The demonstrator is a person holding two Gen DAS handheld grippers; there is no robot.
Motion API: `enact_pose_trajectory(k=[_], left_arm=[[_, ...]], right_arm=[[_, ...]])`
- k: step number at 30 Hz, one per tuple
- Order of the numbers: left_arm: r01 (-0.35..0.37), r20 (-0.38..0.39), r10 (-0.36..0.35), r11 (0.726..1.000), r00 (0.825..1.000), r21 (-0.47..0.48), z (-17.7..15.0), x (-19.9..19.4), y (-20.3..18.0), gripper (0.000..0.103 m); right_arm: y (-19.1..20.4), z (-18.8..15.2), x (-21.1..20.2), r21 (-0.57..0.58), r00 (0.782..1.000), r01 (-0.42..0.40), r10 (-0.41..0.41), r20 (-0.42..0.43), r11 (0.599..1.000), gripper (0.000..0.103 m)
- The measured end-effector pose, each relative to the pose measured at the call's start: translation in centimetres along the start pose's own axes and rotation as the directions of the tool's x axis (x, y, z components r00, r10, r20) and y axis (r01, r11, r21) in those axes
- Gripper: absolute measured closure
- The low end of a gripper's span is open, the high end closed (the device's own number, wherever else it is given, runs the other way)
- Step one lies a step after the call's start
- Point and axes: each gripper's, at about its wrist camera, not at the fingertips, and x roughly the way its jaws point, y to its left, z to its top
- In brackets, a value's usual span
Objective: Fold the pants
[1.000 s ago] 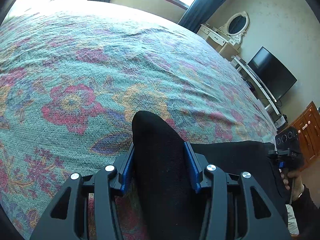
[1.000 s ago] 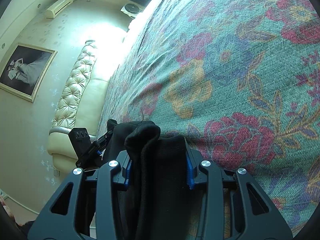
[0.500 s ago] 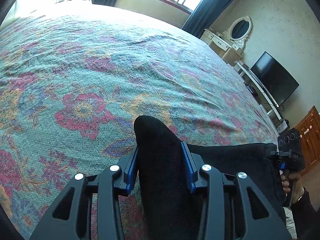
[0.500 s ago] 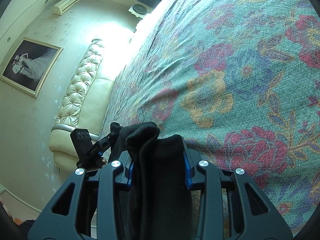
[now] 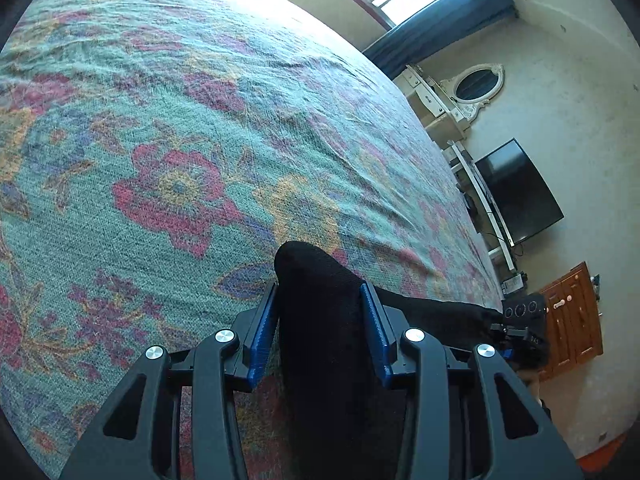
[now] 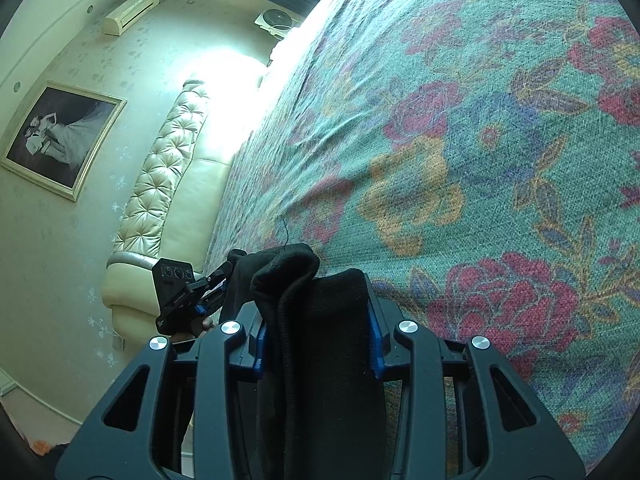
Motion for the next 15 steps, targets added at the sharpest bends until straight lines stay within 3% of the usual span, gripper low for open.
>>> enact_pose_trajectory(k=[2,5,6,7,9,10,15], left_arm=[[0.017,-0.019,-0.016,0.999,1.0,0.036,-0.6,-0.5,-0.2,0.058],[0.048,-0.068,-0.044,0.997,0.997,0.067,-1.5,-0.3,-0.3,0.042],[0.037,-0.068,-0.032,0.997,0.997,0.073,-1.6,-0.1,-0.3,0.042],[0.027,-0.059,-0.022,0.997,0.998,0.078,-1.7,0.0,-0.3,0.046],[0.042,-0.052,-0.038,0.996,0.998,0.076,-1.6,0.4,-0.3,0.073],[0.038,-0.057,-0.034,0.997,0.998,0.065,-1.6,0.7,-0.2,0.078],[0.012,-0.062,-0.007,0.997,0.998,0.071,-1.6,0.5,-0.9,0.083]], right_arm=[[-0.3,0.1,0.0,0.006,1.0,-0.004,0.004,-0.004,1.0,0.064],[-1.0,0.1,0.1,0.024,1.0,-0.009,0.009,-0.006,1.0,0.062],[-1.1,0.1,0.2,0.031,1.0,-0.014,0.014,-0.004,0.999,0.062],[-1.2,0.1,0.2,0.036,1.0,-0.019,0.019,-0.002,0.999,0.062],[-1.4,0.1,0.1,0.041,1.0,-0.023,0.023,0.0,0.999,0.062],[-1.5,0.1,0.1,0.043,1.0,-0.025,0.025,-0.001,0.999,0.062],[-1.0,0.2,0.2,0.026,1.0,-0.01,0.011,-0.011,1.0,0.062]])
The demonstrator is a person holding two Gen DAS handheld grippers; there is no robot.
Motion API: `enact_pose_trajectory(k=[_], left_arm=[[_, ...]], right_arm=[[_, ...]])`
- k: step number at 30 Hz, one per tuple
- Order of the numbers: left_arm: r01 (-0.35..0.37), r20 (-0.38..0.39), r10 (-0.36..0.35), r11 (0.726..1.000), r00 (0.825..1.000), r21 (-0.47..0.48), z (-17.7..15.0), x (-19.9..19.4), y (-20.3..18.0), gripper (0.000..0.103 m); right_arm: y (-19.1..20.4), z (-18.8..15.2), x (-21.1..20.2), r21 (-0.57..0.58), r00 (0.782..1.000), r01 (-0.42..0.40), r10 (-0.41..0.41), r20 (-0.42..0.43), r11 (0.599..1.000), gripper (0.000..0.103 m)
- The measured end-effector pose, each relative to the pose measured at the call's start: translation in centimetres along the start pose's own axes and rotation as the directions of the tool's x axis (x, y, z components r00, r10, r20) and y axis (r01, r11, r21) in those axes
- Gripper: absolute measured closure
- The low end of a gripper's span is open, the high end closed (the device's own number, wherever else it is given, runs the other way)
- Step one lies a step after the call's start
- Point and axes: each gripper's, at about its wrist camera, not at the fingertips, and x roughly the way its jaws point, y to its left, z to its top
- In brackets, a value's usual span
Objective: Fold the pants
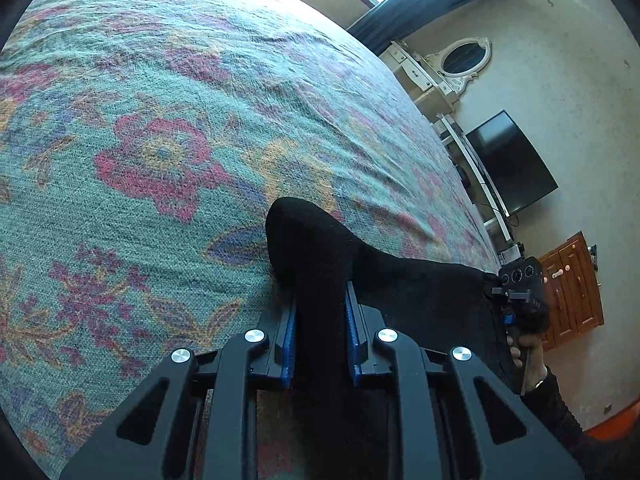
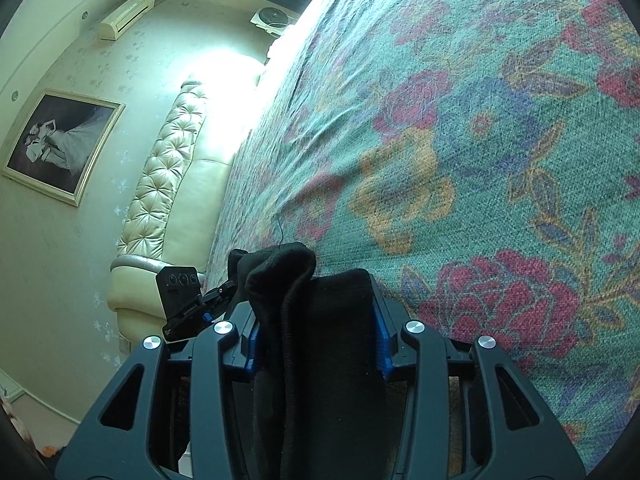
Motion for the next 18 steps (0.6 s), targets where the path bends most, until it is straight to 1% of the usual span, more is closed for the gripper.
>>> enact_pose_trajectory(k=[7,9,14,18], left_arm=[[-0.053,0.037,0.053,0.999,0.998,0.008,0.2,-0.4,-0.4,0.084],[-0.069,0.046,0.068,0.997,0.997,0.025,0.4,-0.5,-0.9,0.084],[-0.078,0.057,0.076,0.996,0.995,0.033,1.1,-1.1,-1.2,0.085],[-0.079,0.069,0.079,0.997,0.994,0.003,1.8,-1.5,-0.2,0.085]], right_arm=[[1.2,-0.2,0.3,-0.012,1.0,0.006,-0.006,0.019,1.0,0.066],[1.5,-0.2,0.4,-0.021,1.0,0.009,-0.008,0.018,1.0,0.067],[2.5,0.3,0.9,-0.036,1.0,0.006,-0.005,0.022,0.999,0.068],[3.1,0.9,2.0,-0.034,1.0,-0.01,0.011,0.026,0.999,0.068]])
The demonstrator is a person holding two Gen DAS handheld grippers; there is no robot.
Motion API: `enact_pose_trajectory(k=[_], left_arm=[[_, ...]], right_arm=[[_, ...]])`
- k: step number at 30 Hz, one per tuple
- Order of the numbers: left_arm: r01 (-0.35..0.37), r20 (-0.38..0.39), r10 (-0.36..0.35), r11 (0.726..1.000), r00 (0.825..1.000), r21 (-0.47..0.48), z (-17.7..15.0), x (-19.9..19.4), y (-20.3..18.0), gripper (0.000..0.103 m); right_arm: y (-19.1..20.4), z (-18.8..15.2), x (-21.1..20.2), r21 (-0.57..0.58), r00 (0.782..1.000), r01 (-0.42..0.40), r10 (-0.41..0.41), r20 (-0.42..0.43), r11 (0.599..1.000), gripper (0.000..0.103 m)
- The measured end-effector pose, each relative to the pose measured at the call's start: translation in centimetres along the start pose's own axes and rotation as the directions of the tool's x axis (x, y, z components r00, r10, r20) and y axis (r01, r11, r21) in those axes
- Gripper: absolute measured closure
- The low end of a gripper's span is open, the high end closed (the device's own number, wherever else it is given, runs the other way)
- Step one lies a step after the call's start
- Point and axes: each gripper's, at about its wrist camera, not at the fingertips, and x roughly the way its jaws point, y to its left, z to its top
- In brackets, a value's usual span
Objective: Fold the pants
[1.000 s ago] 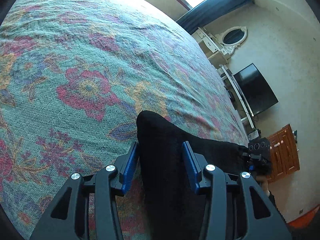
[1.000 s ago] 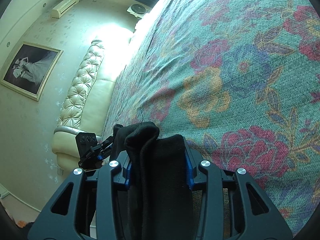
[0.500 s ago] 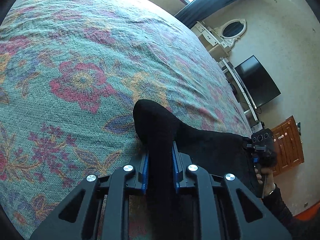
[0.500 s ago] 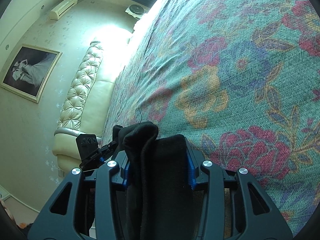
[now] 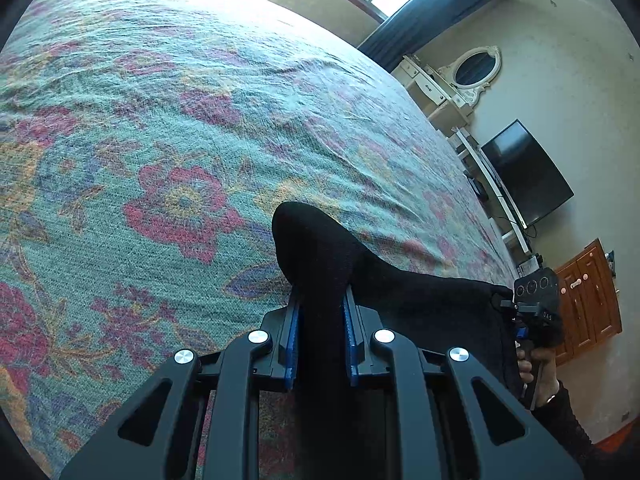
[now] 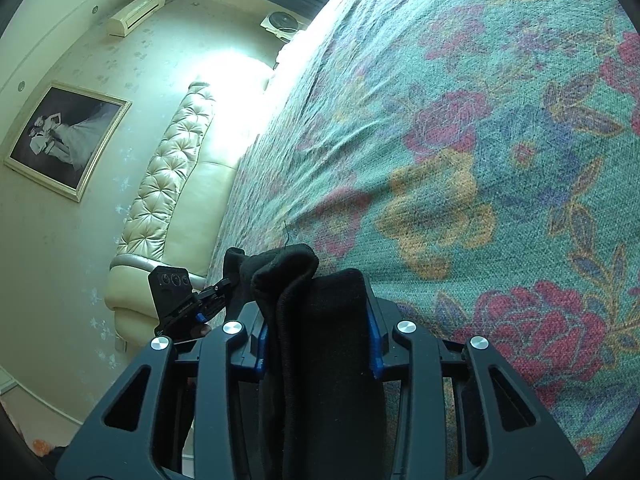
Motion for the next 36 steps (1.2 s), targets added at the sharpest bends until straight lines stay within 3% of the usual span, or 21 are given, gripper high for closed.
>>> enact_pose_trajectory(k=[17,36], left_arm=[[-0.048,0.005,0.048,0.999,0.999,-0.016,4.5,-0.3,3.0,0.085],[-0.059,-0.028,0.058,0.998,0.998,-0.018,6.0,0.3,4.5,0.084]], right_arm=[[1.0,3.2,4.5,0.014,0.999,-0.037,0.038,-0.004,0.999,0.068],[0.0,5.3,6.0,0.042,0.999,-0.038,0.039,-0.017,0.998,0.068]])
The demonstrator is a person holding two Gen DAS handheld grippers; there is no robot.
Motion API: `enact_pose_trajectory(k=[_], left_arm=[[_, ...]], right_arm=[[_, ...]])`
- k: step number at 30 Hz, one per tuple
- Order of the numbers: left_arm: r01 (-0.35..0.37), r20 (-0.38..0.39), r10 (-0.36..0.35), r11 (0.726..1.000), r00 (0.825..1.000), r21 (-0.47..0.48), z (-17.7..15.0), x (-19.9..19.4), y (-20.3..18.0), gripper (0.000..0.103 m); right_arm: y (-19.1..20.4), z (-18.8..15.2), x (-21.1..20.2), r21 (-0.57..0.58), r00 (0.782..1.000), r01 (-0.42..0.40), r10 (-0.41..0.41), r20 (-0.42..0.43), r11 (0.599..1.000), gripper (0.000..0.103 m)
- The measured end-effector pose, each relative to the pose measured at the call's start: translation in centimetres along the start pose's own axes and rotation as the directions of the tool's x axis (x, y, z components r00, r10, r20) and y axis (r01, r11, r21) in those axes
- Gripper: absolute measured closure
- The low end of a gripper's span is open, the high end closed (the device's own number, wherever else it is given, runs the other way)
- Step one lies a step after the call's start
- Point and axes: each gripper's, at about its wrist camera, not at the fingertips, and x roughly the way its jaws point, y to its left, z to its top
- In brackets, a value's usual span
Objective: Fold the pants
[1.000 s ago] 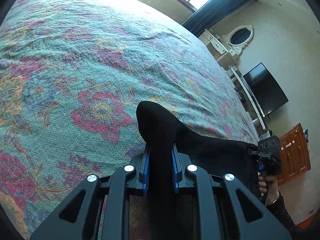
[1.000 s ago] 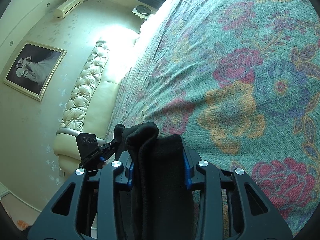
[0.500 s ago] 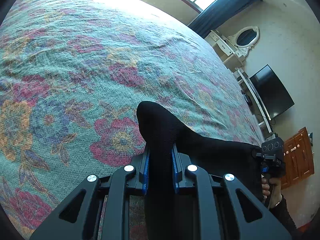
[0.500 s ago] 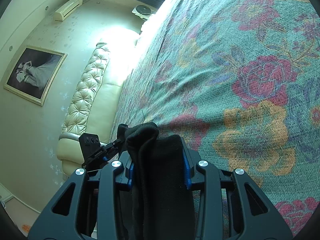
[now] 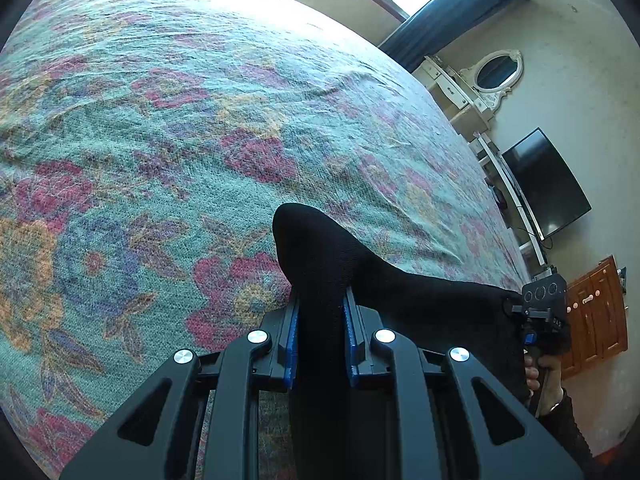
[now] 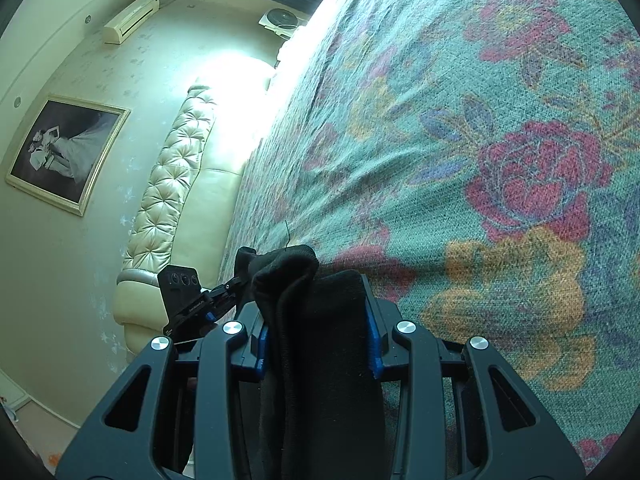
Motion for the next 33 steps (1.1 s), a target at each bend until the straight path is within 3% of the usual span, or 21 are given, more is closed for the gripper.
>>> enact_pose_trajectory(k=[26,29,33], left_arm=[[0.034,-0.023,-0.035,0.999,0.999,-0.032,0.5,0.6,1.4,0.082],[0.044,-0.023,-0.045,0.998,0.999,-0.034,0.4,0.6,1.6,0.077],[0.027,-0.006,-0.027,1.0,1.0,-0.014,0.2,0.5,1.7,0.059]], right_arm=[[-2.2,0.6,0.4,0.055,1.0,-0.029,0.029,0.007,0.998,0.068],[-2.5,0.6,0.2,0.061,0.999,-0.038,0.038,0.007,0.997,0.068],[-2.8,0.5,0.0,0.063,0.999,-0.046,0.046,0.008,0.997,0.066]])
